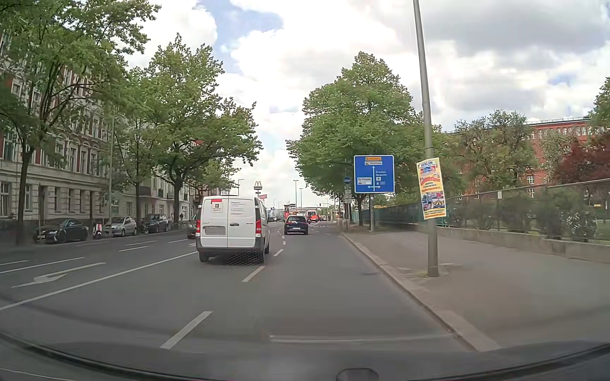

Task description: Follow the waypoints while adhering to traffic rules and regulations

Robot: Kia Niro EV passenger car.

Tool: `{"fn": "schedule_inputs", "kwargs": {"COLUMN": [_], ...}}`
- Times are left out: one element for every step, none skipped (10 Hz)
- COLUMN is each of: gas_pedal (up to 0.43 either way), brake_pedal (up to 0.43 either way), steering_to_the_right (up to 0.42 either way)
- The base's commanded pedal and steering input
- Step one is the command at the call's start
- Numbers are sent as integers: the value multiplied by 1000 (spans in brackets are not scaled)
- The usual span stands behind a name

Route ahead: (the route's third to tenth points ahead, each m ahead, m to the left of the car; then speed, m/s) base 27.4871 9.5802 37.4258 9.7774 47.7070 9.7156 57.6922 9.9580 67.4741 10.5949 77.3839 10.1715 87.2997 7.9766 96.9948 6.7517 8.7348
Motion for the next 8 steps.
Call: {"fn": "schedule_inputs", "kwargs": {"gas_pedal": [110, 110, 110, 110, 110, 98, 98, 98], "brake_pedal": [18, 18, 18, 18, 18, 18, 18, 18], "steering_to_the_right": [-14, -14, -14, -14, -13, -12, -12, -11]}}
